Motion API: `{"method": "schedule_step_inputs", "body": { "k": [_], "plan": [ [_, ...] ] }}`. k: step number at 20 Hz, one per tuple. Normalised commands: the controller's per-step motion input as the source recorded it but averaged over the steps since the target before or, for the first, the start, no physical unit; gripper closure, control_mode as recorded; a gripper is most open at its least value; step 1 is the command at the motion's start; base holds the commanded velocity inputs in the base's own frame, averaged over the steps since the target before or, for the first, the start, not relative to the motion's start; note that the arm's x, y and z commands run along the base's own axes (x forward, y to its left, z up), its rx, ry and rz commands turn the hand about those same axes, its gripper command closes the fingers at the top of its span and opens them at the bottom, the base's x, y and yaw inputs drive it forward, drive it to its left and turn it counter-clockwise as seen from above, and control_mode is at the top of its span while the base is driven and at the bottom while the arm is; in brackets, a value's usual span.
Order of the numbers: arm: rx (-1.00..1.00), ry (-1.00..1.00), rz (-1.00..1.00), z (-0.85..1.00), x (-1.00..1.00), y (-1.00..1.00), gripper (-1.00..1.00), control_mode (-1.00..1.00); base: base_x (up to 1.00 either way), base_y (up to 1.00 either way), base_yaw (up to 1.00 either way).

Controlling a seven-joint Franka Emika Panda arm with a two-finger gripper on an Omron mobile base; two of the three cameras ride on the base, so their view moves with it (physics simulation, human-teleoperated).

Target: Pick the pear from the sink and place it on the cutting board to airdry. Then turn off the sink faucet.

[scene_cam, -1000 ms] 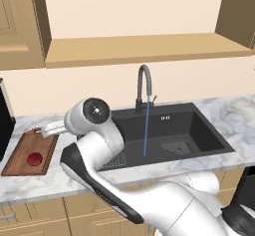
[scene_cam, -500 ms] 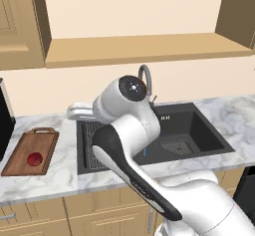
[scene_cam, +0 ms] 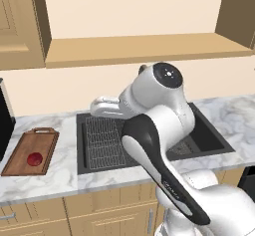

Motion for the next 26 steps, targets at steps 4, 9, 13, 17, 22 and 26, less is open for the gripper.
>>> {"method": "schedule_step_inputs", "body": {
  "k": [4, 9, 13, 17, 22, 26],
  "plan": [
    [-0.11, -0.02, 0.13, 0.27, -0.43, -0.56, -1.00, -1.00, 0.00, 0.00, 0.00],
    [-0.11, -0.02, 0.09, 0.18, -0.49, -0.43, -1.00, -1.00, 0.00, 0.00, 0.00],
    [-0.07, 0.00, 0.02, 0.18, -0.47, -0.40, -1.00, -1.00, 0.00, 0.00, 0.00],
    [-0.02, 0.00, -0.04, 0.10, -0.46, -0.35, -1.00, -1.00, 0.00, 0.00, 0.00],
    [0.00, 0.00, -0.13, -0.03, -0.53, -0.19, -1.00, -1.00, 0.00, 0.00, 0.00],
    [0.00, -0.04, -0.09, 0.00, -0.35, -0.47, -1.00, -1.00, 0.00, 0.00, 0.00]
  ]
}}
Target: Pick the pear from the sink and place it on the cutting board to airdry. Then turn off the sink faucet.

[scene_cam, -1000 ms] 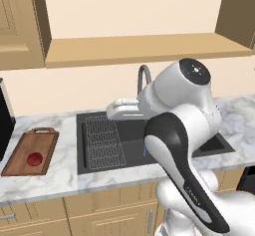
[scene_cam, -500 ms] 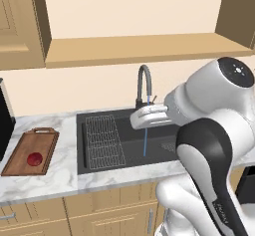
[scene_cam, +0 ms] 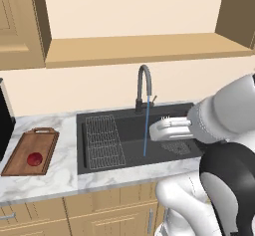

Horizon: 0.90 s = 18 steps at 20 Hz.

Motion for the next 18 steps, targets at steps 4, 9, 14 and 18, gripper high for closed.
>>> {"method": "schedule_step_inputs", "body": {
  "k": [4, 9, 14, 18],
  "plan": [
    [0.00, -0.05, -0.08, 0.00, -0.27, -0.70, -1.00, -1.00, 0.00, 0.00, 0.00],
    [0.00, 0.00, -0.04, 0.00, -0.09, -0.67, -1.00, -1.00, 0.00, 0.00, 0.00],
    [0.03, 0.00, -0.03, -0.05, 0.00, -0.61, -1.00, -1.00, 0.00, 0.00, 0.00],
    [0.11, 0.00, 0.00, -0.03, 0.07, -0.47, -1.00, -1.00, 0.00, 0.00, 0.00]
  ]
}}
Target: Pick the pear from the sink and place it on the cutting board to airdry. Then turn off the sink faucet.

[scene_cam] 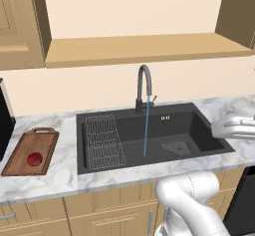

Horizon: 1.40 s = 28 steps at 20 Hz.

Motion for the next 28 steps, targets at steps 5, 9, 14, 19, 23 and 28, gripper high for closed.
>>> {"method": "schedule_step_inputs", "body": {
  "k": [5, 9, 14, 19, 23, 28],
  "plan": [
    [0.09, -0.01, 0.01, -0.05, 0.07, -0.30, -1.00, -1.00, 0.00, 0.00, 0.00],
    [0.01, -0.02, 0.08, -0.05, 0.31, -0.10, -1.00, -1.00, 0.00, 0.00, 0.00],
    [-0.04, -0.11, 0.15, -0.02, 0.15, -0.13, -1.00, -1.00, 0.00, 0.00, 0.00],
    [-0.02, -0.16, 0.17, -0.08, 0.14, -0.15, -1.00, -1.00, 0.00, 0.00, 0.00],
    [-0.04, -0.15, 0.12, -0.01, 0.06, -0.33, -1.00, -1.00, 0.00, 0.00, 0.00],
    [0.00, -0.10, 0.12, -0.07, 0.35, -0.25, -1.00, -1.00, 0.00, 0.00, 0.00]
  ]
}}
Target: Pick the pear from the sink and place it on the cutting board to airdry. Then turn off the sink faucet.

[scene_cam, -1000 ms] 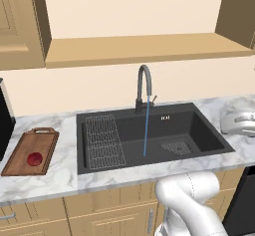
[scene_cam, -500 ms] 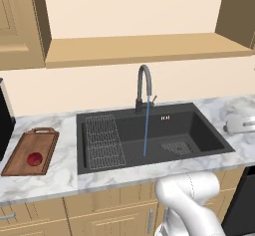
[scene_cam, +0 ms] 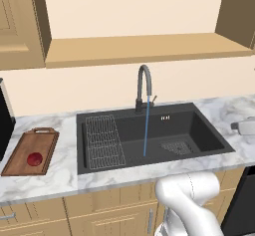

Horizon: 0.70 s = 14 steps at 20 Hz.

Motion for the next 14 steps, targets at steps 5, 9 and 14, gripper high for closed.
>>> {"method": "schedule_step_inputs", "body": {
  "k": [5, 9, 14],
  "plan": [
    [0.00, -0.09, 0.15, -0.15, 0.43, -0.24, -1.00, -1.00, 0.00, 0.00, 0.00],
    [0.00, -0.12, 0.15, -0.27, 0.32, -0.09, -1.00, -1.00, 0.00, 0.00, 0.00],
    [-0.01, -0.14, 0.13, -0.13, 0.30, -0.04, -1.00, -1.00, 0.00, 0.00, 0.00]
  ]
}}
